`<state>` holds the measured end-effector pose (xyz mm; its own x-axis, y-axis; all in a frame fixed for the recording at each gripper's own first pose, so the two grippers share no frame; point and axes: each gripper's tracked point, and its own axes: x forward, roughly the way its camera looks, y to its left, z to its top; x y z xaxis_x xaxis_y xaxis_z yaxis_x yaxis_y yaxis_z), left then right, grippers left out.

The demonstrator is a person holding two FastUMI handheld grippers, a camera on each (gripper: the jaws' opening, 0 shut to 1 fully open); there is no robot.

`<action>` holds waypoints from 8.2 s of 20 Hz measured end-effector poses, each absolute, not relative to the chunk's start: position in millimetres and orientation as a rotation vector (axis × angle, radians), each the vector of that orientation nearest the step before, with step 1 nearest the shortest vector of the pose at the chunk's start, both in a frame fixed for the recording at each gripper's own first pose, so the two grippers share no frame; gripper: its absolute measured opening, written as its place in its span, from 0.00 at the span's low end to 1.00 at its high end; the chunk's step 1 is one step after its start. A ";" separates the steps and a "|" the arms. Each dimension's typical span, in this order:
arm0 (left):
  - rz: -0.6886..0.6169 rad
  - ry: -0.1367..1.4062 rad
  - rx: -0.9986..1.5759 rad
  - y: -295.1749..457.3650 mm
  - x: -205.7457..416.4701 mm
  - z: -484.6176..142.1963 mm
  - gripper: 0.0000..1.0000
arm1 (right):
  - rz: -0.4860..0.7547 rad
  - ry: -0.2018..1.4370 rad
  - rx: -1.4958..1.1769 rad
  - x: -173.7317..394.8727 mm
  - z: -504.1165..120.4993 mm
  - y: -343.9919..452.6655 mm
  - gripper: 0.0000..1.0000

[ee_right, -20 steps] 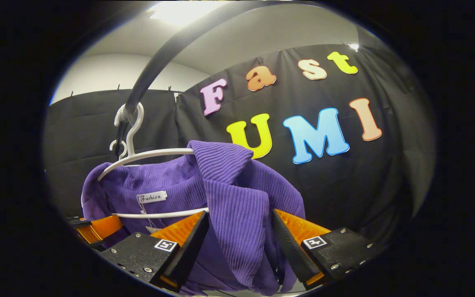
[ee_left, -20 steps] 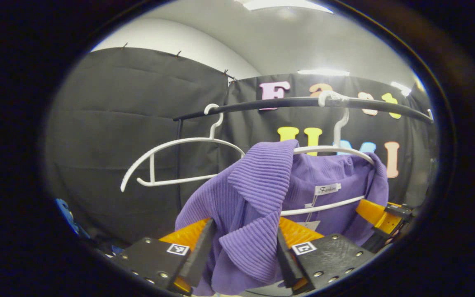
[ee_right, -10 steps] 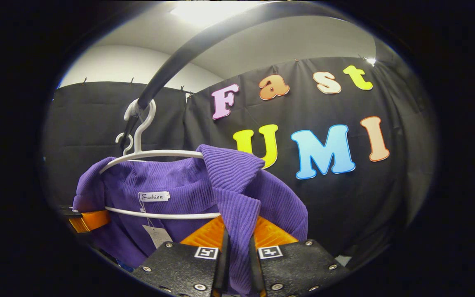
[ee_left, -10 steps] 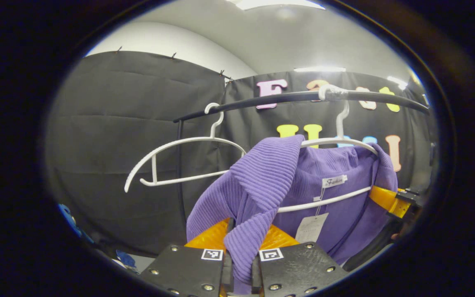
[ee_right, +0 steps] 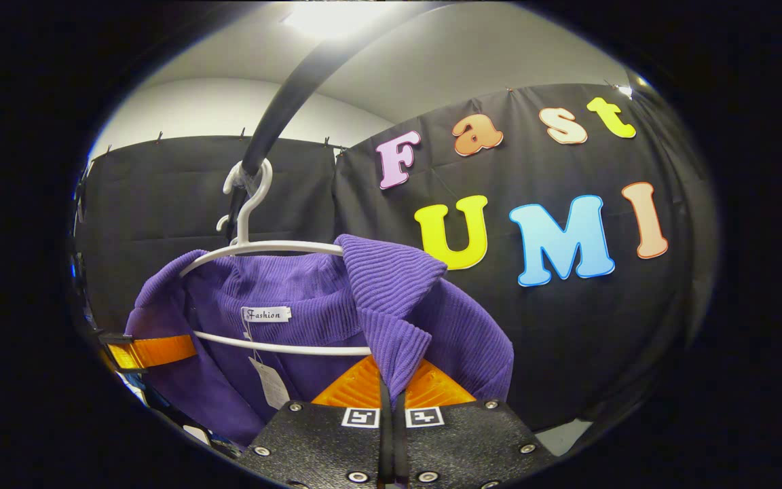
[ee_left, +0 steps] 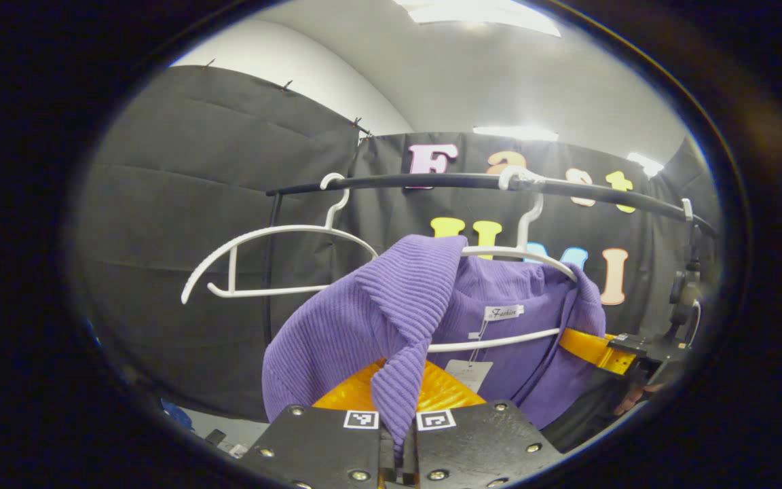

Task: Grasp the clothes on the hanger with both hands and then place them into the laundry hamper below.

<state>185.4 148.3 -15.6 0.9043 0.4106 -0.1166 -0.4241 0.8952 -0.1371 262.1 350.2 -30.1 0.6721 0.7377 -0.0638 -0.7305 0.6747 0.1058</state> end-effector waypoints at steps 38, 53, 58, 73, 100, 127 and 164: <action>0.411 -0.106 -0.168 320.3 142.8 57.2 0.05 | 0.474 -0.199 -0.180 253.6 18.5 316.3 0.00; 0.363 -0.019 -0.251 294.8 141.7 -11.8 0.05 | 0.473 -0.178 -0.218 262.8 14.6 304.1 0.00; 0.337 0.021 -0.253 264.2 157.7 -22.1 0.05 | 0.452 -0.174 -0.212 271.9 12.7 287.5 0.00; 0.307 0.069 -0.277 189.2 198.8 -35.4 0.05 | 0.418 -0.119 -0.211 294.5 -13.7 225.7 0.00; 0.270 0.294 -0.319 81.9 101.4 -120.1 0.05 | 0.551 0.301 -0.140 143.7 -151.2 187.7 0.00; 0.127 0.726 -0.262 117.0 -30.1 -375.4 0.06 | 0.444 0.995 0.052 -58.8 -376.4 271.0 0.00; 0.062 0.734 -0.135 98.6 -11.1 -427.3 0.96 | 0.358 1.089 -0.021 -69.9 -426.2 238.9 0.93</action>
<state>-11.1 98.6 -427.3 0.7409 0.0086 -0.6715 -0.1034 0.9895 -0.1014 -69.9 238.9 -426.2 0.4119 0.2746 -0.8689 -0.2948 0.9424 0.1581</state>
